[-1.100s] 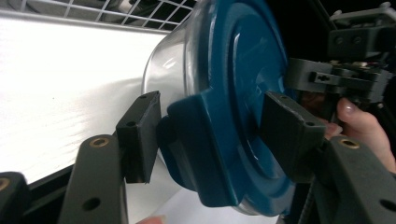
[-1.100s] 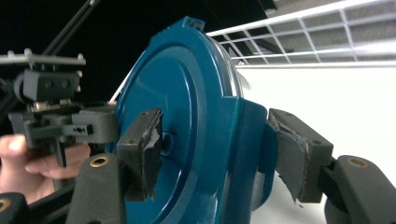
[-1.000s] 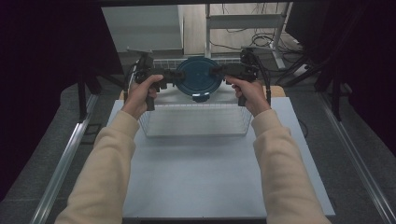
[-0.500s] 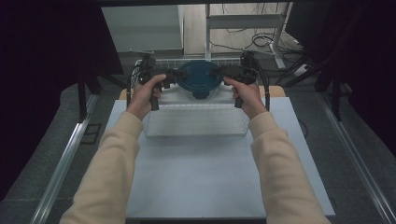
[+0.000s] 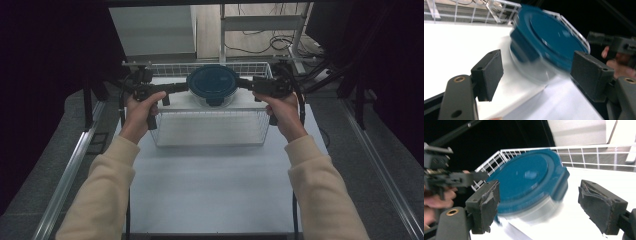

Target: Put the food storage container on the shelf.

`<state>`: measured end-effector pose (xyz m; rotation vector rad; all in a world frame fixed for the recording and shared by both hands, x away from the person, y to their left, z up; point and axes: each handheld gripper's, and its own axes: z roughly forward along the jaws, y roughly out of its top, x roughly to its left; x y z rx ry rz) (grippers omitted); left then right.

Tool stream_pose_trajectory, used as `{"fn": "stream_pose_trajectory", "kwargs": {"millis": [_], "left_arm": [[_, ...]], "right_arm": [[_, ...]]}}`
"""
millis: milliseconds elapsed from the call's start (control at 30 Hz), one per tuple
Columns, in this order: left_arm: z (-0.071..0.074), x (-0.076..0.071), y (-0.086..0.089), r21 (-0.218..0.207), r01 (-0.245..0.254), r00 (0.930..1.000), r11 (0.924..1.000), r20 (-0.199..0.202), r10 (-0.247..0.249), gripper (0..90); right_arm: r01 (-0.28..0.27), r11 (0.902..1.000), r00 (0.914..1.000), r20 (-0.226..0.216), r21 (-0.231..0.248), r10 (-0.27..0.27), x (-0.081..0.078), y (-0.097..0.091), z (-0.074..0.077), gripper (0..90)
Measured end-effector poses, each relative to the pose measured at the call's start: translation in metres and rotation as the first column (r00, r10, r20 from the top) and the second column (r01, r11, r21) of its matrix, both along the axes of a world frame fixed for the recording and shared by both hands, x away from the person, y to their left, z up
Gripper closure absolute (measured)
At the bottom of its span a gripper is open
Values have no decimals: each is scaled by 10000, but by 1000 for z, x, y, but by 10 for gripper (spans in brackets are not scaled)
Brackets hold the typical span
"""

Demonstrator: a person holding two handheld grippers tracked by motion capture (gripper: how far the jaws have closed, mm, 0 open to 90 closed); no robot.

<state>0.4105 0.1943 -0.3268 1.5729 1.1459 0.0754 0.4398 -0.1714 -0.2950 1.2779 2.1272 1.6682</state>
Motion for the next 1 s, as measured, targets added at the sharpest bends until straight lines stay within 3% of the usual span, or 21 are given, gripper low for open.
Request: {"fn": "stream_pose_trajectory", "kwargs": {"millis": [67,200,333,433,500,633,733,833,1000], "left_arm": [[-2,-11,1,243,68,9997,9997,212,-73,260],[-3,-31,4,579,129,9978,9982,646,-166,261],[-7,-49,5,941,178,9946,9954,1005,-273,262],[-16,-66,5,1349,240,9918,9906,1211,-405,259],[-25,-79,6,1393,317,9906,9897,1275,-497,255],[-43,-102,8,1464,376,9909,9885,1224,-558,253],[-57,-120,5,1600,619,9882,9852,1288,-830,245],[-73,-135,3,1859,711,9891,9800,1137,-933,230],[-105,-154,4,2173,507,9954,9748,689,-671,214]], "right_arm": [[-29,9986,9992,396,-521,49,-11,-6,-4,183],[-129,9952,9974,696,-975,198,-24,-15,-12,208],[-416,9937,9960,750,-1045,496,-37,-26,-22,213],[-516,9909,9932,974,-1243,639,-49,-32,-29,213],[-555,9895,9912,1121,-1335,707,-59,-36,-35,213],[-655,9849,9865,1379,-1600,880,-82,-42,-51,210],[-1002,9842,9857,1201,-1459,1182,-98,-46,-66,205],[-1062,9832,9861,1112,-1484,1233,-111,-50,-78,204],[-1015,9799,9879,986,-1718,1197,-132,-57,-103,201]]}}
